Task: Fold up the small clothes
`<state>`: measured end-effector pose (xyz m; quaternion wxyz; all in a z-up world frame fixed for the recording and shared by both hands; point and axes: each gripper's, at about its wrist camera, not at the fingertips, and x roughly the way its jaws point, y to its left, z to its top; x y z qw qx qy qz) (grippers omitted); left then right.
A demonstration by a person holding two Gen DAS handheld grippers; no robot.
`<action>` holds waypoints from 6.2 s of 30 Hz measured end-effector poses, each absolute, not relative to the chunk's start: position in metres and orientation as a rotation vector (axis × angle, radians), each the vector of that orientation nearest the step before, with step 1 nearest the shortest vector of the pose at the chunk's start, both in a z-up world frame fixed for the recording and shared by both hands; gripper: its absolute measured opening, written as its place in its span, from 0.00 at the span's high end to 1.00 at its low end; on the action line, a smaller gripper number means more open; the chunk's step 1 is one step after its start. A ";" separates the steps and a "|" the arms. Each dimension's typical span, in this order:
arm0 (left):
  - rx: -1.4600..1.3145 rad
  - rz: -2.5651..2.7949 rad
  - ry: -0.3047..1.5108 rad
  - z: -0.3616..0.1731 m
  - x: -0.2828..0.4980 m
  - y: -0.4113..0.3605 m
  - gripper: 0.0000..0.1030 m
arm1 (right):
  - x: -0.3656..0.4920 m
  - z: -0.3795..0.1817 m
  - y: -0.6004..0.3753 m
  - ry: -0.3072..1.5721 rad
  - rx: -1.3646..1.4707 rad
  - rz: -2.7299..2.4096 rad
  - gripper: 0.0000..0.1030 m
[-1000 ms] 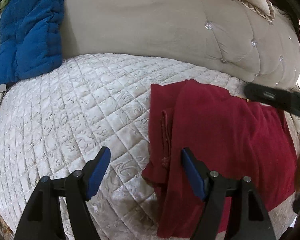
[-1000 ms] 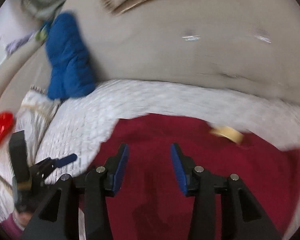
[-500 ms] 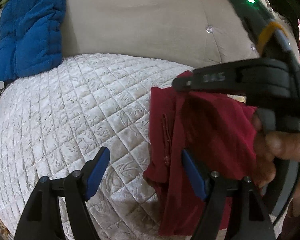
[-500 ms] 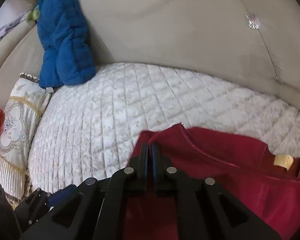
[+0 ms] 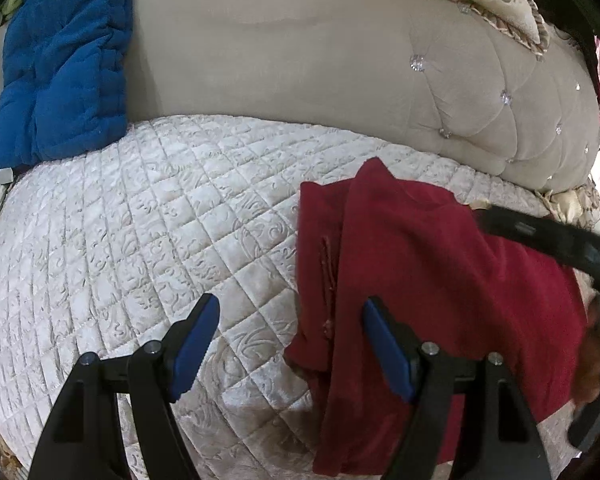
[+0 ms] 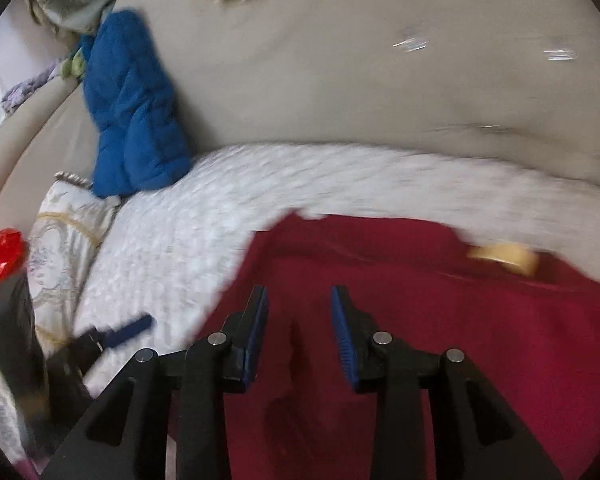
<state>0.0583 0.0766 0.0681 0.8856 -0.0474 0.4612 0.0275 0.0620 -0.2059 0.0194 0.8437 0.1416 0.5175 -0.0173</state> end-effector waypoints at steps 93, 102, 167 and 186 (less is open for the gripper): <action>-0.092 0.055 0.978 0.068 -0.014 0.054 0.17 | -0.164 0.058 -0.283 1.107 0.244 -0.537 0.81; -0.089 0.055 0.975 0.058 -0.005 0.051 0.17 | -0.168 0.051 -0.289 1.100 0.228 -0.517 1.00; -0.107 0.052 0.977 0.054 0.018 0.068 0.14 | -0.052 0.027 -0.202 1.120 0.126 -0.288 0.86; -0.091 0.057 0.971 0.055 0.018 0.066 0.11 | -0.045 0.023 -0.196 1.121 0.139 -0.271 0.84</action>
